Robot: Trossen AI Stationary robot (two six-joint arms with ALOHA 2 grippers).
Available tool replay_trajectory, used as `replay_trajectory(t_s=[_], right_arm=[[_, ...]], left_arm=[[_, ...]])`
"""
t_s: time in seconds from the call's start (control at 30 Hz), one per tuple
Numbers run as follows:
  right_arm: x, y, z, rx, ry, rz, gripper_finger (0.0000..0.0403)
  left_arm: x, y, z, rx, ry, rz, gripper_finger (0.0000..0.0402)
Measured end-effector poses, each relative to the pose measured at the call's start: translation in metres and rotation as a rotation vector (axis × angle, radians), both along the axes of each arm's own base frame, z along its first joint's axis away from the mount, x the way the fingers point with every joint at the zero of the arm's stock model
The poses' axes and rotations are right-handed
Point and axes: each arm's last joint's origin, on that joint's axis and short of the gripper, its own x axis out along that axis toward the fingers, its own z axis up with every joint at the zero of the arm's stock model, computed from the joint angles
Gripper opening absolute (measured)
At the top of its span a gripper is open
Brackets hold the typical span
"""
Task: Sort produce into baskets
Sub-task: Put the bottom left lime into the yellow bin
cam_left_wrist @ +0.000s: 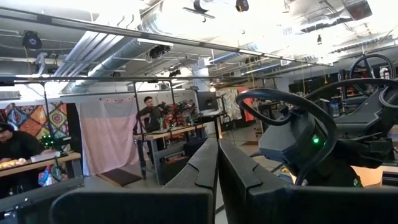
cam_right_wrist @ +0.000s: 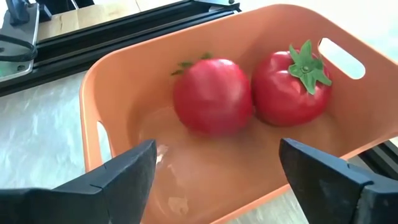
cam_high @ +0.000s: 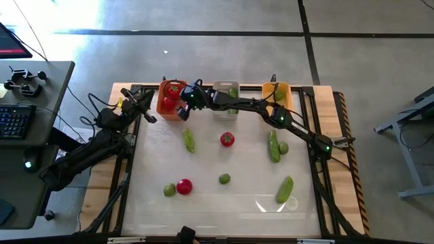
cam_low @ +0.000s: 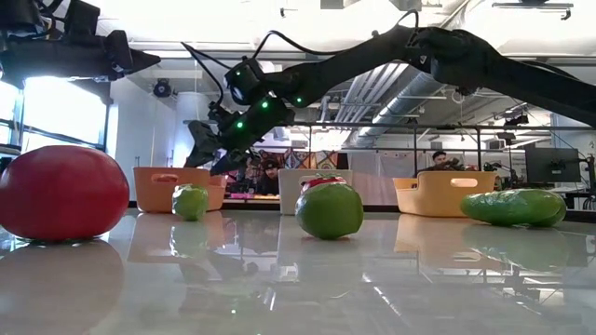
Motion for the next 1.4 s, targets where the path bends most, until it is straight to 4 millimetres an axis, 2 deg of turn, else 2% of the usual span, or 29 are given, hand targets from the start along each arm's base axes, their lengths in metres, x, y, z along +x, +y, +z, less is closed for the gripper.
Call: replay_trajectory(t_s=[0.1, 0.2, 0.3, 0.43, 0.5, 0.7, 1.1, 1.4], right_arm=[[-0.001, 0.000, 0.000, -0.001, 0.012, 0.002, 0.0311], [-0.002, 0.001, 0.002, -0.018, 0.028, 0.008, 0.0260], [-0.001, 0.004, 0.008, -0.054, 0.026, 0.006, 0.0181], [0.002, 0.016, 0.012, -0.121, 0.043, -0.026, 0.0052], [0.005, 0.026, 0.015, -0.168, 0.043, -0.033, 0.0014], [0.012, 0.057, 0.027, -0.250, 0.026, -0.052, 0.0003], [0.015, 0.094, 0.020, -0.255, 0.109, 0.015, 0.0000], [0.012, 0.102, 0.015, -0.249, 0.168, -0.012, 0.0000]], left_arm=[[0.000, 0.000, 0.000, 0.000, 0.001, 0.000, 0.0000], [0.000, 0.000, 0.000, 0.000, 0.002, 0.000, 0.0000], [0.000, 0.000, 0.000, 0.000, 0.003, 0.000, 0.0000], [0.000, 0.000, -0.001, -0.006, 0.017, 0.008, 0.0000], [0.000, 0.001, -0.002, -0.006, 0.026, 0.013, 0.0000], [0.000, 0.001, -0.002, -0.010, 0.030, 0.013, 0.0000], [0.001, 0.001, -0.003, -0.008, 0.041, 0.016, 0.0000], [0.001, 0.001, -0.003, -0.009, 0.043, 0.016, 0.0000]])
